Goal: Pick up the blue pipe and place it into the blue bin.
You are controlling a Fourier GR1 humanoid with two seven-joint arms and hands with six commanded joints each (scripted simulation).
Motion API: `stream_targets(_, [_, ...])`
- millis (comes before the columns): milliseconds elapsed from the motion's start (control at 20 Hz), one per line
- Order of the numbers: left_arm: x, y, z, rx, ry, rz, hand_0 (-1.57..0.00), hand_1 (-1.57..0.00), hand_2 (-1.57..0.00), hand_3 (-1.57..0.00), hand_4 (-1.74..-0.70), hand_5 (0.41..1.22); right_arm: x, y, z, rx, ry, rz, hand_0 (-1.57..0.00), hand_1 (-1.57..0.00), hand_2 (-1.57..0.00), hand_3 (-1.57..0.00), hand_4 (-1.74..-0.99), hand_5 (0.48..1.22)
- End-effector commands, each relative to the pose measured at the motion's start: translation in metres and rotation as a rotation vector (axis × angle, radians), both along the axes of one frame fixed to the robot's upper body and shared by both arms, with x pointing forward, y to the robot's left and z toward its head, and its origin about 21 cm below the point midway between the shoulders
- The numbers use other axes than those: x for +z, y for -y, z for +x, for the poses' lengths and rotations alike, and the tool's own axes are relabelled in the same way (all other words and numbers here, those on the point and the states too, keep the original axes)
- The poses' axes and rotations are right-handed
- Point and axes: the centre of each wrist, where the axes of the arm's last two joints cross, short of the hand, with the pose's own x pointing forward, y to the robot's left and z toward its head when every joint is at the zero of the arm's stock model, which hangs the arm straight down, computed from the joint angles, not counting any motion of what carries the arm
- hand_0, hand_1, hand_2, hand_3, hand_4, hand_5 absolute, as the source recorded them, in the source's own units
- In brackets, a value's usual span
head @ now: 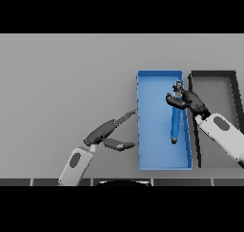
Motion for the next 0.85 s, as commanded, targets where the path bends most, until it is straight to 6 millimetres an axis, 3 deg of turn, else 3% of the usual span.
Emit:
stream_targets(0, [0.001,0.001,0.0,0.002,0.002,0.005,0.0,0.0,0.0,0.0,-0.89,0.426,0.0,0.002,0.0,0.007,-0.012,-0.019,-0.1,-0.09,-0.09,-0.05,-1.071,0.868])
stream_targets(350, [0.0,0.001,-0.001,0.007,0.005,0.009,0.0,0.0,0.0,0.0,-0.89,0.429,-0.008,0.001,0.001,0.04,-0.034,-0.082,-0.02,-0.02,-0.02,-0.01,-1.033,0.696])
stream_targets(800, [0.0,-0.005,0.006,0.02,0.007,0.022,0.0,0.0,0.0,0.0,-0.88,0.431,-0.008,0.001,0.002,0.076,-0.044,-0.106,-0.01,-0.01,-0.01,0.0,-1.022,0.643])
